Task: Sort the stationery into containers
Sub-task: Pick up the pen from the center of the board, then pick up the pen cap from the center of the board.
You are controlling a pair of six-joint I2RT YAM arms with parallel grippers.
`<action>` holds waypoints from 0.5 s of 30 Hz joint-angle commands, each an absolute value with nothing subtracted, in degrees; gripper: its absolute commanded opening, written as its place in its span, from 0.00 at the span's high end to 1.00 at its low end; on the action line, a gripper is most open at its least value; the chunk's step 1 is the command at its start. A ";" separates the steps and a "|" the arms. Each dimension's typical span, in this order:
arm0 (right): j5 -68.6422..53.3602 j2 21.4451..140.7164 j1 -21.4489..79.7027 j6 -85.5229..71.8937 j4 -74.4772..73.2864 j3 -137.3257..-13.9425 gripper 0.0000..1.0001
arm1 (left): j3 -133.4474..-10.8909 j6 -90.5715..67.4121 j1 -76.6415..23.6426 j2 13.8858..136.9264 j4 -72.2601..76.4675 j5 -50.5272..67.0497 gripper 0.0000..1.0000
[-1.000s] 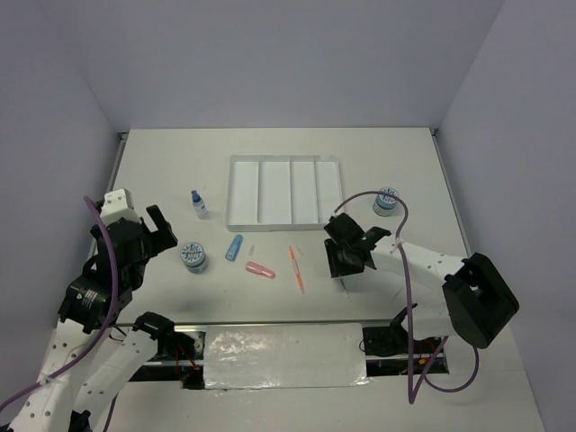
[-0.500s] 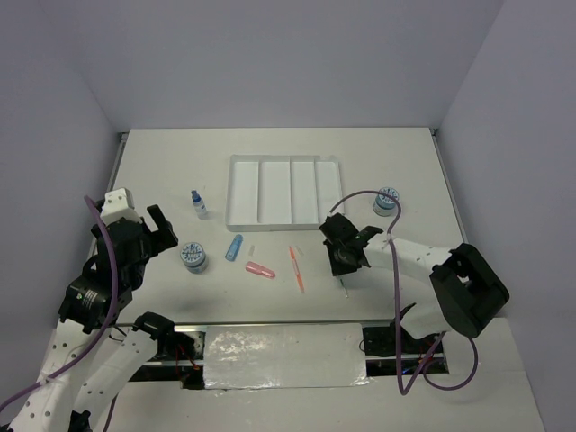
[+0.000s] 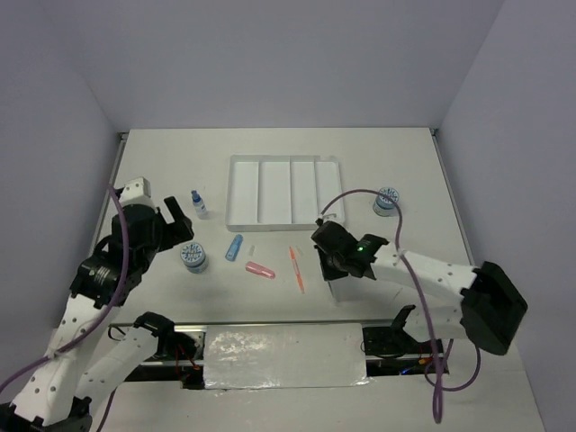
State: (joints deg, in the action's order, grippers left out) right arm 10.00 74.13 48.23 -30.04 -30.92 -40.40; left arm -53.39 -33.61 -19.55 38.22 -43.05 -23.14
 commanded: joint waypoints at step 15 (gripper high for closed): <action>17.05 47.55 49.22 -33.31 -48.96 -48.70 1.00 | -61.26 -44.12 -42.10 79.09 -29.80 -18.89 0.27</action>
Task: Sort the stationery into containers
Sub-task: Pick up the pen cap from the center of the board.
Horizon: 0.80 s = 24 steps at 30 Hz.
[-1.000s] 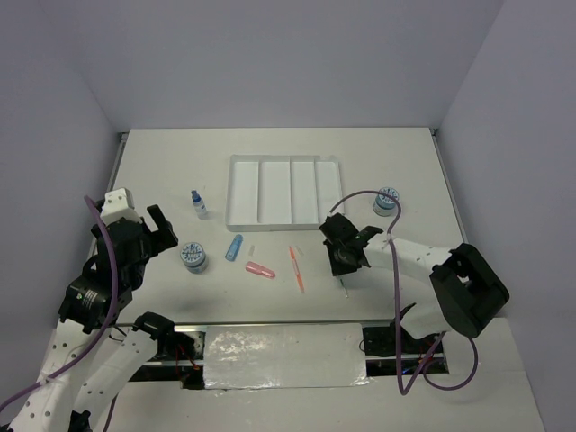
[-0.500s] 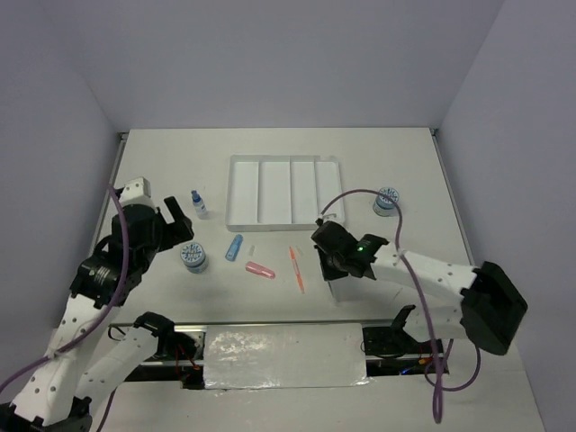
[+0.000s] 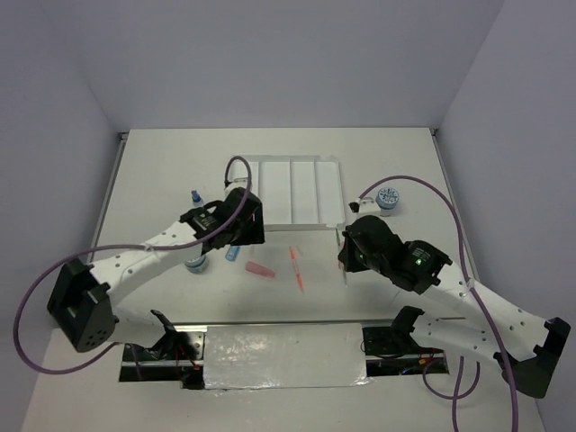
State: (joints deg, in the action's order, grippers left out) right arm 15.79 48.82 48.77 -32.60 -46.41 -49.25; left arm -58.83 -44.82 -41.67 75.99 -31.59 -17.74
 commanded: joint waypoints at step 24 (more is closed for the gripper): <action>15.03 47.37 49.31 -31.46 -45.53 -45.70 1.00 | -61.44 -37.35 -37.26 99.05 -25.49 -12.39 0.47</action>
